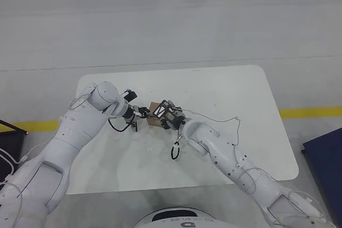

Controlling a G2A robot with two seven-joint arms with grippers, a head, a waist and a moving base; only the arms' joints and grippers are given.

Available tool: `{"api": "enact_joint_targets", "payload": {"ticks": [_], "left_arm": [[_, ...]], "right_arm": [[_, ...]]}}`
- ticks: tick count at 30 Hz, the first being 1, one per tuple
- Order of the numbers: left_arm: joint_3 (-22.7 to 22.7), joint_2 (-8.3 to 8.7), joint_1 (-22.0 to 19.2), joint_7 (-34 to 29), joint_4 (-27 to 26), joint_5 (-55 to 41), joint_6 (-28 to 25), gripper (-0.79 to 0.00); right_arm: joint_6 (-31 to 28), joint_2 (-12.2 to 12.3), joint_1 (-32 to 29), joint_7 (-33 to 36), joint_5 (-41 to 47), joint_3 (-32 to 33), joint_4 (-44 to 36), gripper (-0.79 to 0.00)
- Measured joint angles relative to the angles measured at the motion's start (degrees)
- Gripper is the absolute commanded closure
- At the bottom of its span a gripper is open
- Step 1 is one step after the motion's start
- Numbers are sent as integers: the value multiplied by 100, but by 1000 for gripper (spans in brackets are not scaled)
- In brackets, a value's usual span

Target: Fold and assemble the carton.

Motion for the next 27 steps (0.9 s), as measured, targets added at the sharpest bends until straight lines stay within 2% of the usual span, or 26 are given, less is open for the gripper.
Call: {"api": "enact_joint_targets", "payload": {"ticks": [6, 19, 27], "left_arm": [[33, -30, -53, -12, 61, -8, -26, -785], [-183, -26, -124, 10, 75, -318, -238, -785], [-237, -11, -133, -34, -10, -350, -252, -785]], "right_arm": [[-54, 37, -138, 92, -93, 185, -120, -699], [-271, 99, -407, 56, 50, 608, -531, -616], [-177, 47, -301, 152, 153, 673, -500, -622]]}}
